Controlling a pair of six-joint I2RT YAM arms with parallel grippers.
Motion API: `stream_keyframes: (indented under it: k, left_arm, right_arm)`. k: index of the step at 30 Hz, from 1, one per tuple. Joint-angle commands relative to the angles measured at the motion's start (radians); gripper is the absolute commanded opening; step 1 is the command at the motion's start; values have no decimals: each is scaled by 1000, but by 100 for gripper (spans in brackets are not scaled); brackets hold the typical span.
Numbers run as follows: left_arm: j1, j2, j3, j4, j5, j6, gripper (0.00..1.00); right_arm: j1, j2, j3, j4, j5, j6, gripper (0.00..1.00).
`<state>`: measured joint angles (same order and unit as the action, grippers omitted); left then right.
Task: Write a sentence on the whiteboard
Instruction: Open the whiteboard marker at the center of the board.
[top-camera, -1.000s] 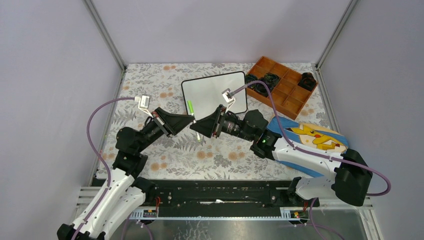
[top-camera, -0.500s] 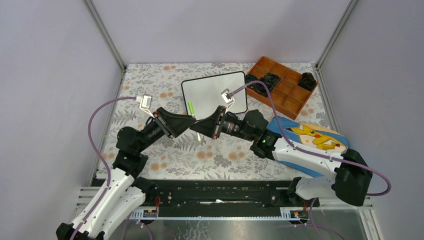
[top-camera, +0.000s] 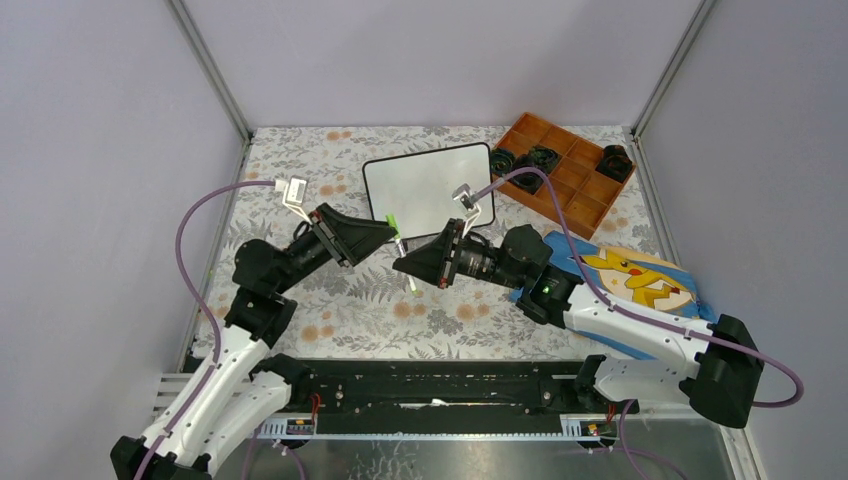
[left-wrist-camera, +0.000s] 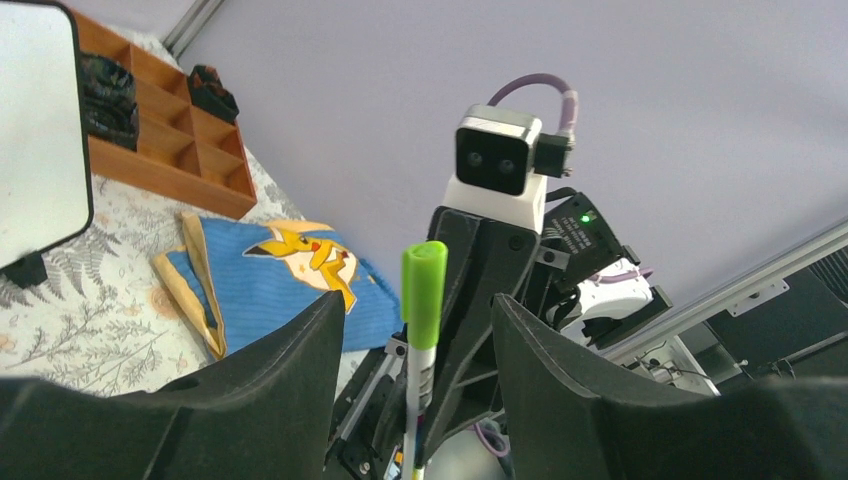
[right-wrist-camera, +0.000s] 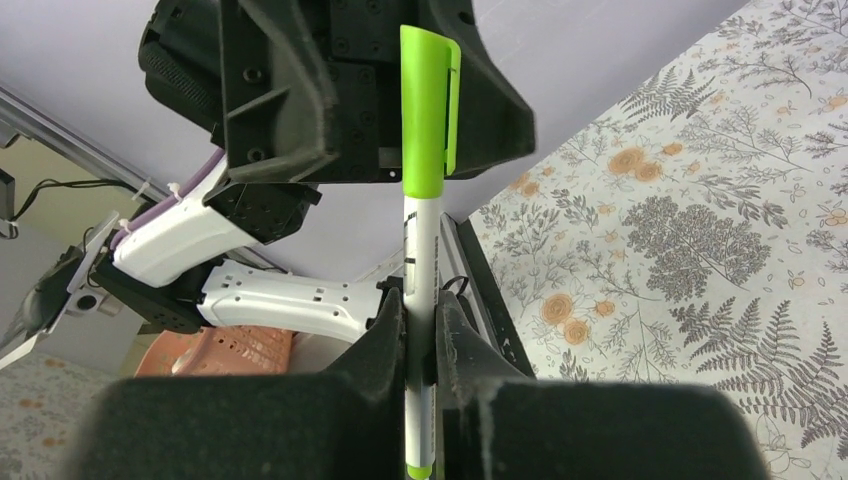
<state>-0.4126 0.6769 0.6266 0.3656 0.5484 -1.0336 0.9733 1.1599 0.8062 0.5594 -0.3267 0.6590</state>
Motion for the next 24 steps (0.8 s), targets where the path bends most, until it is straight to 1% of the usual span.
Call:
stream_keyframes:
  k: [1,5,12,14,16,20,24]
  left_arm:
    - [-8,26,30,41,48,-3,62]
    - [-18,36,39,43,53,-1,58]
    - [-30,45,42,39,54,4,48]
    - [-35,48,43,40,53,5,43]
    - [-41,50,43,41,52,7,37]
    - [-50,50,41,42,53,11,30]
    - [-56,48,38,41,51,17,15]
  right_arm:
    - [6,-24,3,13,-30,-32,0]
    - [6,-19,8,11,-39,-36,0]
    - [5,-15,8,9,-47,-38,0]
    - [5,-15,10,10,-49,-37,0]
    - [6,-14,10,8,-49,-38,0]
    - [6,-13,13,7,-50,-37,0]
    - [6,-11,16,9,-49,-33,0]
